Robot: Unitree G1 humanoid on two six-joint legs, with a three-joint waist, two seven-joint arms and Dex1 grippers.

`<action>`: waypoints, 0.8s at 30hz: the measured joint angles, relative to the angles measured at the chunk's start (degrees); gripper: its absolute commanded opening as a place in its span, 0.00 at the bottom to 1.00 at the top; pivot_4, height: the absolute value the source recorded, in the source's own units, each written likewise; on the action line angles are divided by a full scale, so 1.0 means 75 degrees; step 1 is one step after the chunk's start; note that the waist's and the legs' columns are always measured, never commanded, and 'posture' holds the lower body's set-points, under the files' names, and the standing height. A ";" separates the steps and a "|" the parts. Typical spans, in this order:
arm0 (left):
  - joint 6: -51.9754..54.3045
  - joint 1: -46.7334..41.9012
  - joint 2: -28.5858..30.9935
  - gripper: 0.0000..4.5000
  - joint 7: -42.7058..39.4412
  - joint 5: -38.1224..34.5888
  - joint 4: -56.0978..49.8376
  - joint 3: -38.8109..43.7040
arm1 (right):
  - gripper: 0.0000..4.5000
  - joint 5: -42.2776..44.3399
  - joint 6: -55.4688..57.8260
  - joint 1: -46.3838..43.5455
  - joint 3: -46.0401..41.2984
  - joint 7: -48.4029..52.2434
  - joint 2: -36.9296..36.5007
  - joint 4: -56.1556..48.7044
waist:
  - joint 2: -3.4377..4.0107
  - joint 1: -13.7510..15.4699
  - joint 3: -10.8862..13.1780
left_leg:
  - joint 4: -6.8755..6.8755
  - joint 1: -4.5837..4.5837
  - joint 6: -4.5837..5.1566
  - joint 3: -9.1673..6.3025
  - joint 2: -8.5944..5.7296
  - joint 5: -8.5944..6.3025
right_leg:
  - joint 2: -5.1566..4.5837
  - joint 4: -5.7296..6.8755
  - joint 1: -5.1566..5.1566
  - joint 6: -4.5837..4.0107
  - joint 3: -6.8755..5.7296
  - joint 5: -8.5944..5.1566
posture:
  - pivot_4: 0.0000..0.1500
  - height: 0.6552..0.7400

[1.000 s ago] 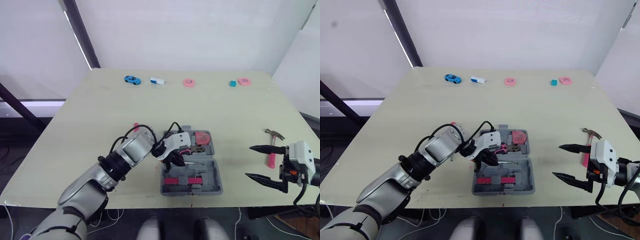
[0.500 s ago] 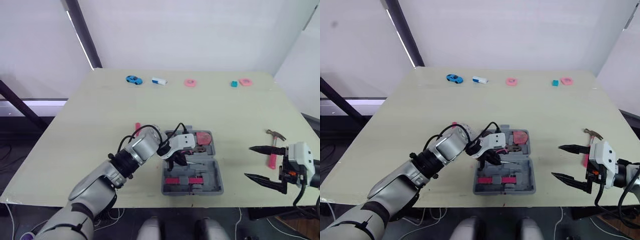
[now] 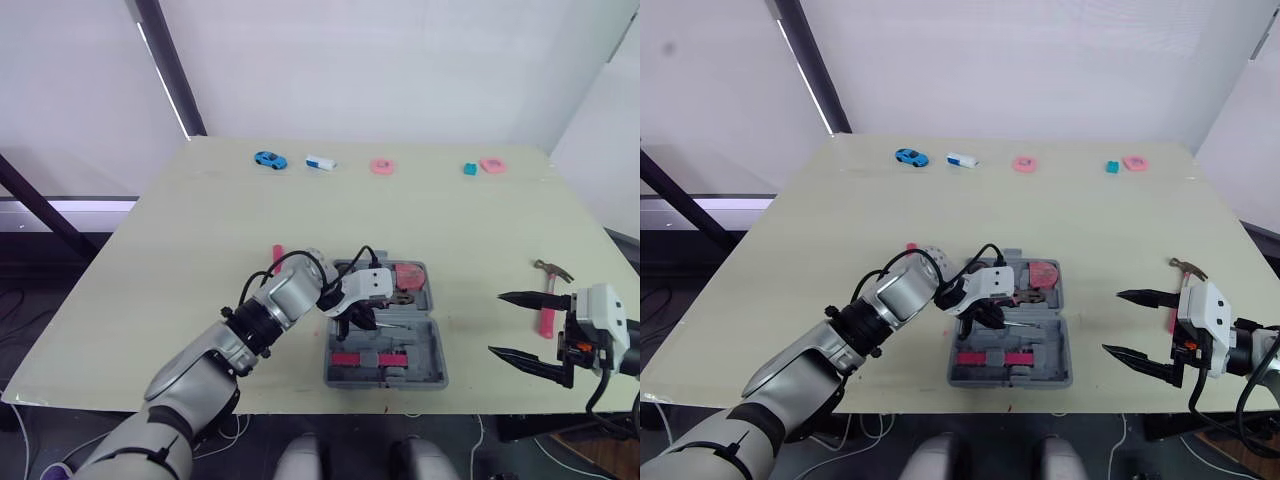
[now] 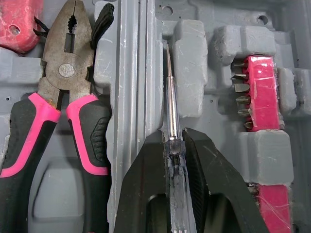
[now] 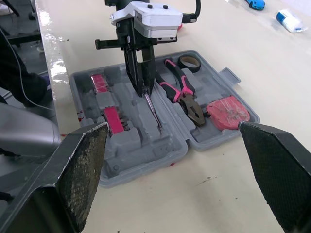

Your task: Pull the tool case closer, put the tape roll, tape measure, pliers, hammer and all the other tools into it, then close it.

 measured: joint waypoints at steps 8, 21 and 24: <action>-0.0491 0.0000 -0.0098 0.01 -0.0007 0.0167 0.0191 0.0024 | 1.00 0.0000 -0.0001 0.0001 0.0000 -0.0010 0.0011 0.0000 | 0.0000 0.0011 0.0000 | 0.0003 0.0000 0.0000 -0.0002 -0.0002 0.0000 | -0.0001 0.0000 0.0002 0.0000 -0.0001 0.0000 | 1.00 1.00; -0.0391 -0.0011 -0.0241 0.01 -0.0142 0.0395 0.0174 0.0155 | 1.00 -0.0002 -0.0014 0.0089 0.0000 -0.0065 0.0088 -0.0033 | 0.0001 -0.0001 -0.0001 | 0.0007 -0.0006 0.0000 -0.0008 -0.0002 0.0000 | 0.0000 0.0000 0.0002 0.0002 -0.0004 0.0000 | 1.00 1.00; -0.0425 -0.0008 -0.0243 0.01 -0.0163 0.0451 0.0170 0.0154 | 1.00 -0.0003 -0.0015 0.0089 0.0000 -0.0070 0.0098 -0.0070 | 0.0001 -0.0007 -0.0001 | 0.0007 -0.0006 0.0000 -0.0008 -0.0002 0.0000 | 0.0001 0.0000 0.0001 0.0002 -0.0004 0.0000 | 1.00 1.00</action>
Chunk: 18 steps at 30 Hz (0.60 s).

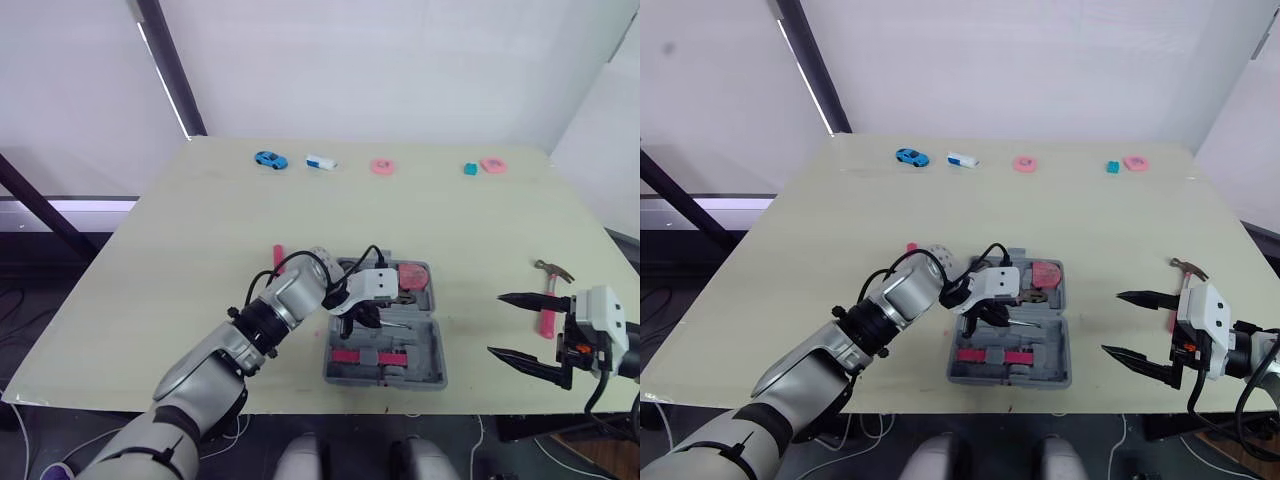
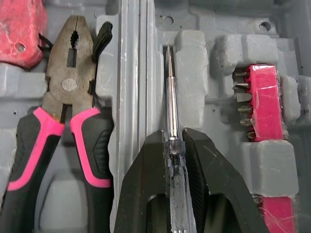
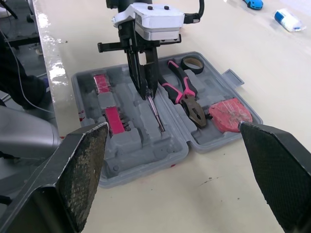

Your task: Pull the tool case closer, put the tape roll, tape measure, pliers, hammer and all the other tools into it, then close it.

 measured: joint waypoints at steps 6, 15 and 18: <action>-0.0105 0.0019 0.0015 0.32 -0.0088 0.0068 -0.0002 -0.0008 | 1.00 -0.0001 0.0000 0.0001 0.0001 -0.0006 0.0045 -0.0016 | 0.0000 -0.0001 0.0000 | 0.0000 0.0000 0.0000 0.0001 0.0000 0.0000 | 0.0000 0.0000 0.0000 0.0000 0.0000 0.0000 | 1.00 1.00; -0.0201 0.0089 0.0221 0.61 -0.0172 -0.0003 -0.0315 0.0079 | 1.00 -0.0009 0.0000 0.0076 0.0003 -0.0020 0.0116 -0.0137 | 0.0000 -0.0026 0.0001 | 0.0013 0.0000 0.0000 0.0000 0.0004 0.0000 | 0.0004 0.0011 -0.0002 -0.0001 0.0001 0.0000 | 1.00 1.00; -0.0205 0.0092 0.0437 0.61 -0.0202 -0.0178 -0.0548 0.0515 | 1.00 -0.0022 0.0000 0.0101 0.0006 -0.0024 0.0144 -0.0139 | 0.0002 -0.0030 0.0000 | 0.0013 0.0001 0.0000 0.0000 0.0008 0.0000 | 0.0006 0.0014 -0.0003 0.0000 0.0001 0.0000 | 1.00 1.00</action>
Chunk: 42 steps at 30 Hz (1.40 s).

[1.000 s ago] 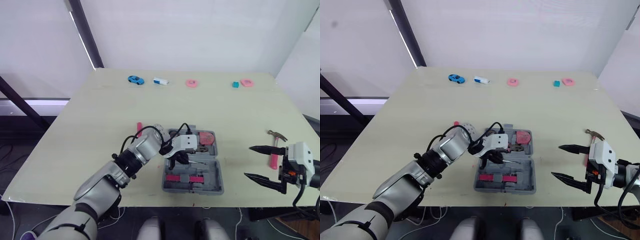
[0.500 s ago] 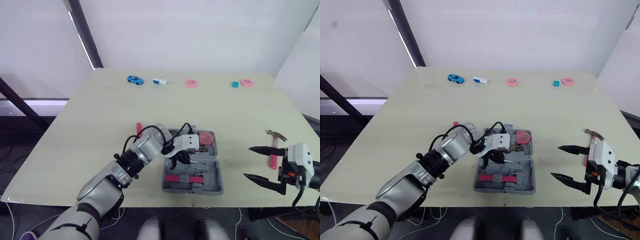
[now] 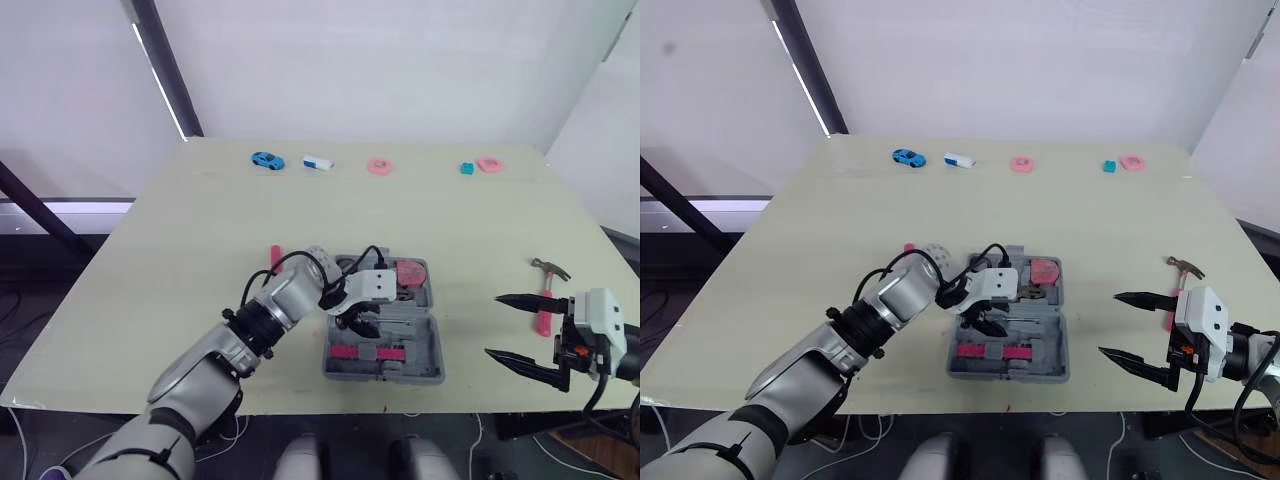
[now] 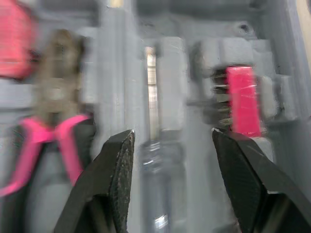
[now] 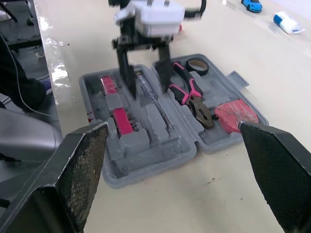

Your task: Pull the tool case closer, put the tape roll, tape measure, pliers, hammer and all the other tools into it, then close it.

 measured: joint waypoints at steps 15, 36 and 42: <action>-0.1107 0.1903 0.0221 0.01 0.0274 -0.1462 -0.0074 0.1885 | 1.00 -0.0044 -0.0100 0.0011 0.0090 -0.0093 0.0176 -0.0025 | 0.0001 0.0046 0.0000 | 0.0004 0.0000 0.0000 0.0008 0.0002 0.0000 | -0.0004 0.0002 0.0001 0.0001 -0.0001 0.0001 | 1.00 1.00; -0.2007 0.1694 -0.0185 0.01 0.0973 -0.0458 0.0949 0.1315 | 1.00 -0.0042 -0.0067 -0.0001 0.0094 -0.0161 0.0173 -0.0050 | 0.0031 0.0007 -0.0030 | 0.0004 0.0024 0.0000 0.0009 0.0004 0.0000 | 0.0000 0.0008 0.0017 -0.0001 0.0005 0.0001 | 1.00 1.00; -0.0932 0.2924 -0.0225 0.01 0.1637 -0.1766 -0.0271 0.3003 | 1.00 0.0032 0.0271 -0.0244 0.0489 -0.1128 0.1075 -0.0253 | 0.0028 -0.0065 -0.0025 | 0.0001 0.0008 0.0000 0.0005 0.0015 0.0000 | 0.0003 0.0013 0.0001 -0.0001 0.0000 0.0001 | 1.00 1.00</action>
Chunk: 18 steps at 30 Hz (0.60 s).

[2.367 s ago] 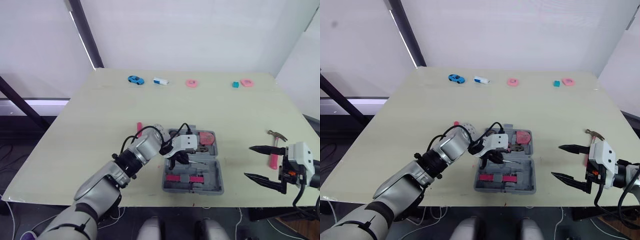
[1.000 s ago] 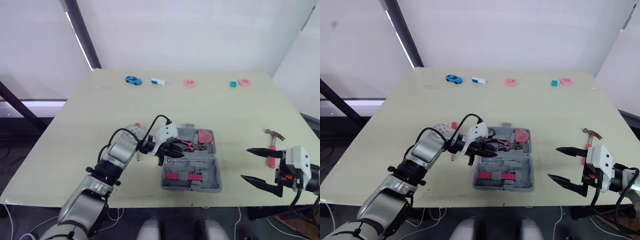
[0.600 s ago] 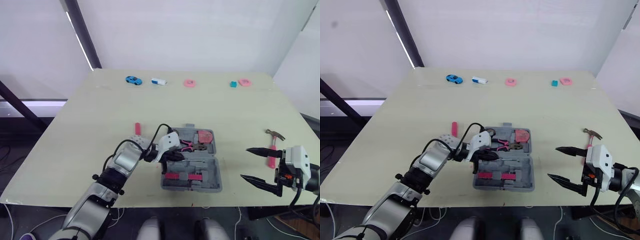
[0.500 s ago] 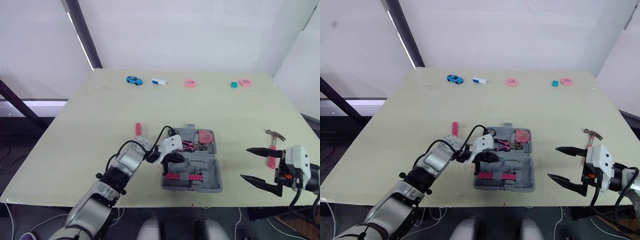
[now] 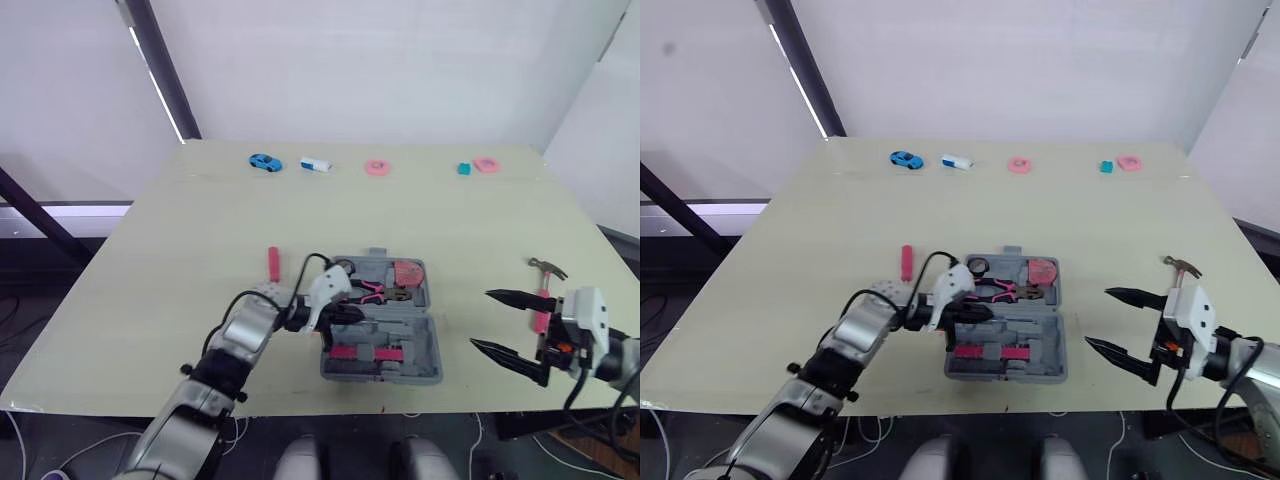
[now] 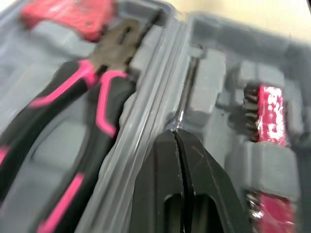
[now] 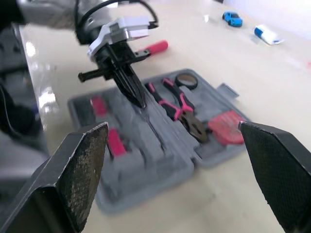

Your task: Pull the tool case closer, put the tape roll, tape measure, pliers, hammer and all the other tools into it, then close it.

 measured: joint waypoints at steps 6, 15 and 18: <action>0.0481 0.1205 -0.0304 0.01 0.1228 -0.0992 -0.1577 0.1745 | 1.00 -0.0686 0.0090 -0.0377 0.0596 -0.1214 0.0752 0.0053 | 0.0002 -0.0043 0.0000 | 0.0000 0.0004 0.0000 -0.0016 -0.0001 0.0000 | -0.0011 0.0000 0.0001 0.0002 0.0005 0.0001 | 1.00 1.00; -0.0150 0.4084 -0.0472 0.35 0.2087 -0.2068 -0.3376 0.3669 | 1.00 -0.1119 -0.0436 -0.1230 0.1157 -0.1344 0.1420 0.2059 | -0.0003 -0.0039 -0.0002 | -0.0005 0.0010 -0.0001 0.0022 0.0000 -0.0001 | -0.0022 -0.0012 0.0004 -0.0012 0.0007 -0.0006 | 1.00 1.00; -0.0293 0.4822 -0.0443 0.60 0.1895 -0.2270 -0.3457 0.3883 | 1.00 -0.1178 -0.0781 -0.0995 0.0733 -0.1215 0.1210 0.2713 | -0.0002 -0.0017 -0.0001 | -0.0006 0.0006 0.0006 0.0029 -0.0005 -0.0005 | -0.0032 -0.0018 0.0003 -0.0028 0.0007 -0.0016 | 1.00 1.00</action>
